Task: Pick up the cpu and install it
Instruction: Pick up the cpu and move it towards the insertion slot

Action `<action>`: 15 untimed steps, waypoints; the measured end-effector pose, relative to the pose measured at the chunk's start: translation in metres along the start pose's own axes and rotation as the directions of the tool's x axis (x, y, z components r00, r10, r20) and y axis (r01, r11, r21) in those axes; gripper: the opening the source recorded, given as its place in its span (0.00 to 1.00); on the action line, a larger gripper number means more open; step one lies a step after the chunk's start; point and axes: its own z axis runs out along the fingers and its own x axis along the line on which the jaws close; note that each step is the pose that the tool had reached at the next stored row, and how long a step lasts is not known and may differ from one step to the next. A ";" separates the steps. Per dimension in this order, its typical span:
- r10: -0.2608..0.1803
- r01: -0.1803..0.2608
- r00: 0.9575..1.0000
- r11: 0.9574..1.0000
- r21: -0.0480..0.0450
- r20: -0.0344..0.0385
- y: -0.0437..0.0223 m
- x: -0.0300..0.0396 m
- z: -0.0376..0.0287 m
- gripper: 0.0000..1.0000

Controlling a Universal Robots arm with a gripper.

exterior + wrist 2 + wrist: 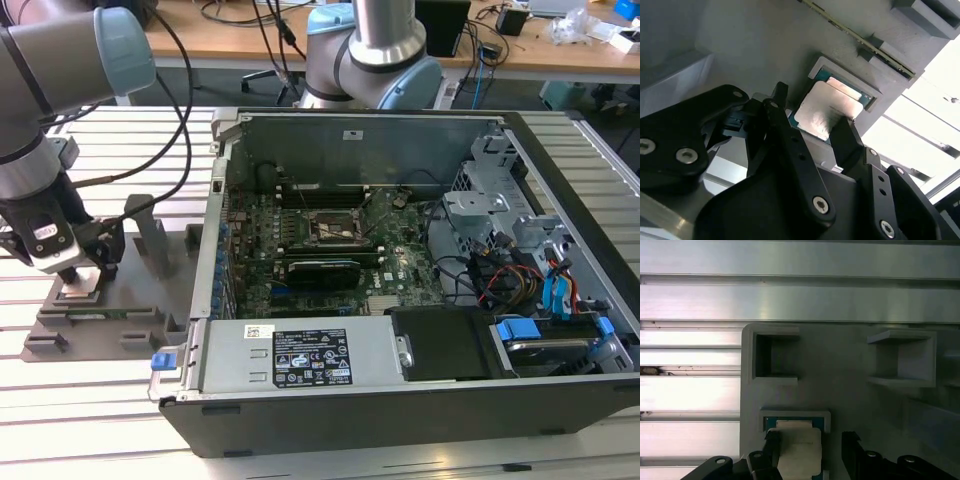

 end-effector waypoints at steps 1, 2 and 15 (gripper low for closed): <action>0.000 0.000 1.000 1.000 0.001 -0.001 -0.0001 0.0000 -0.0036 0.61; 0.000 0.000 1.000 1.000 0.002 -0.003 -0.0004 0.0003 -0.0077 0.61; 0.000 0.000 1.000 1.000 0.002 -0.003 -0.0004 0.0091 -0.0032 0.61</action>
